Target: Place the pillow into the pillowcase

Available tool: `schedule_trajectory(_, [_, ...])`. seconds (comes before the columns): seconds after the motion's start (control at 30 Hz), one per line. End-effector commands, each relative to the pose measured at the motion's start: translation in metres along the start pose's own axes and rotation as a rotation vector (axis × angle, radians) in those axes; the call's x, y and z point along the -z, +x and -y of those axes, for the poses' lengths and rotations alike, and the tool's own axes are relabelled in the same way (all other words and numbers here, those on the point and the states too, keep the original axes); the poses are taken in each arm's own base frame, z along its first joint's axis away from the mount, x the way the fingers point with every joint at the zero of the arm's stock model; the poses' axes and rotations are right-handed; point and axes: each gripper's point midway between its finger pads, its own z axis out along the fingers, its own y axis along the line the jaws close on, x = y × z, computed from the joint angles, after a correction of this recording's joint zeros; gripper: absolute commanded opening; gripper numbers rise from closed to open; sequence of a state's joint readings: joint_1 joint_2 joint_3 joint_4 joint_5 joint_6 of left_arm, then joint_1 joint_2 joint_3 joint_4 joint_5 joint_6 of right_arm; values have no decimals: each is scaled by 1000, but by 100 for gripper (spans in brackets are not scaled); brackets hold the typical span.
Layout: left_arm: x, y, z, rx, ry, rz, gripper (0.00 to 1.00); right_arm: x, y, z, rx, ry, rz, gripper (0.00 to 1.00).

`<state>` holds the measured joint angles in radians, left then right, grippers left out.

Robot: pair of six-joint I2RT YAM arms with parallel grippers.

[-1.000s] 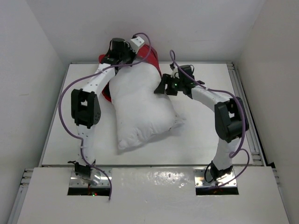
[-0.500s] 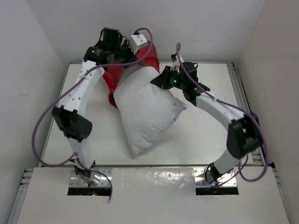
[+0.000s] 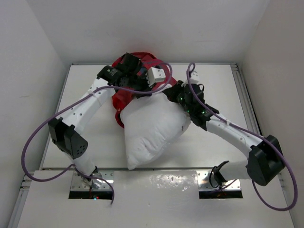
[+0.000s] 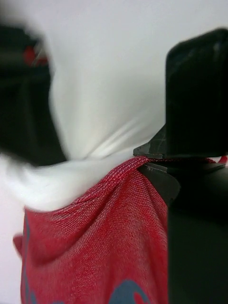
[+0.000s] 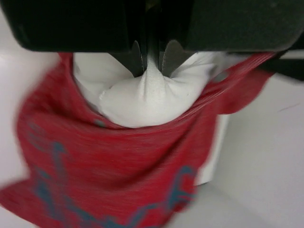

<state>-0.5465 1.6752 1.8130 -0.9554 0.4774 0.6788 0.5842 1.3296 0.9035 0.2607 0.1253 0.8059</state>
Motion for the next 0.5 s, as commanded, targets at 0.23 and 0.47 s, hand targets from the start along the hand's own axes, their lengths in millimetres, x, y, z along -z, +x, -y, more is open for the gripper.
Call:
schedule_trajectory(0.23, [16, 44, 82, -89, 254, -67, 0, 17, 6, 171, -331, 590, 177, 0])
schedule_trajectory(0.47, [-9, 121, 64, 40, 46, -238, 11, 3, 24, 147, -27, 468, -67, 65])
